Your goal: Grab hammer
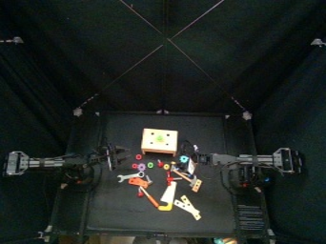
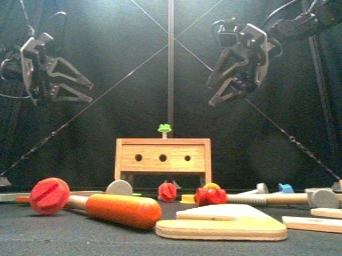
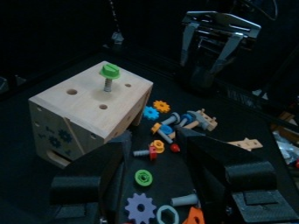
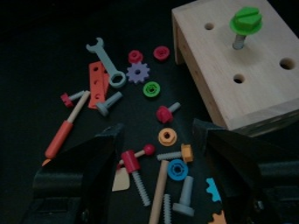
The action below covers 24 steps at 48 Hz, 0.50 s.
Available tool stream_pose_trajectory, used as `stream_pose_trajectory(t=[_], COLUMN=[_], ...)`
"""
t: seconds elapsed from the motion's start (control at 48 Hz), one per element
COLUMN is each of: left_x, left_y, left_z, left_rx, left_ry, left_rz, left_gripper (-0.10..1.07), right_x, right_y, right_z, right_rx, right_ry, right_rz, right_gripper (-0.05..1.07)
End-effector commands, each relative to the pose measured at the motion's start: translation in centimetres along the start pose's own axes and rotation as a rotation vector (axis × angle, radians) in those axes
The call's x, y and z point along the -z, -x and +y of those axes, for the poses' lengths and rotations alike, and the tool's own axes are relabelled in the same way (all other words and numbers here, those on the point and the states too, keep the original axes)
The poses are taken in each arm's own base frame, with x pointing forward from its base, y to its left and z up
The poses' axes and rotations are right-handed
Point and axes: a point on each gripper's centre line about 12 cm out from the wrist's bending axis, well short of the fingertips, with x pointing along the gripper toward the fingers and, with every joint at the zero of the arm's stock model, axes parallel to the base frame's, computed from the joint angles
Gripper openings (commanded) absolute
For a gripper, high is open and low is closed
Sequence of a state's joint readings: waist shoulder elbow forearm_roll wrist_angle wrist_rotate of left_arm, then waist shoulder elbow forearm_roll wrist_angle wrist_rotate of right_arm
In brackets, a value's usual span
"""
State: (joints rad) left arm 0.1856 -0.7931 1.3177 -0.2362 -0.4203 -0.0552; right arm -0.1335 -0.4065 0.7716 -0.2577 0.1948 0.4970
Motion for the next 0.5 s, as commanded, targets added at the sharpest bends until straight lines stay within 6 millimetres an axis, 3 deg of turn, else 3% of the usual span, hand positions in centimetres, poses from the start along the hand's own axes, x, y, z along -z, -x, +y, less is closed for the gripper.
stream_pose_trajectory(t=[0.0, 0.229, 0.479], left_x=[-0.4, -0.1, 0.3], left_y=[-0.2, -0.1, 0.0], left_z=[-0.2, -0.1, 0.0], left_rx=[0.005, 0.004, 0.002], left_ry=[-0.010, -0.013, -0.007], left_rz=[-0.012, -0.006, 0.007], left_gripper=[0.83, 0.83, 0.83], right_x=[-0.3, 0.8, 3.4], right_y=[0.4, 0.4, 0.5], right_z=[0.2, 0.1, 1.1], right_rx=[-0.008, -0.006, -0.030], right_ry=[-0.004, -0.039, -0.056], right_rz=[-0.017, 0.022, 0.105], right_gripper=[0.94, 0.94, 0.94])
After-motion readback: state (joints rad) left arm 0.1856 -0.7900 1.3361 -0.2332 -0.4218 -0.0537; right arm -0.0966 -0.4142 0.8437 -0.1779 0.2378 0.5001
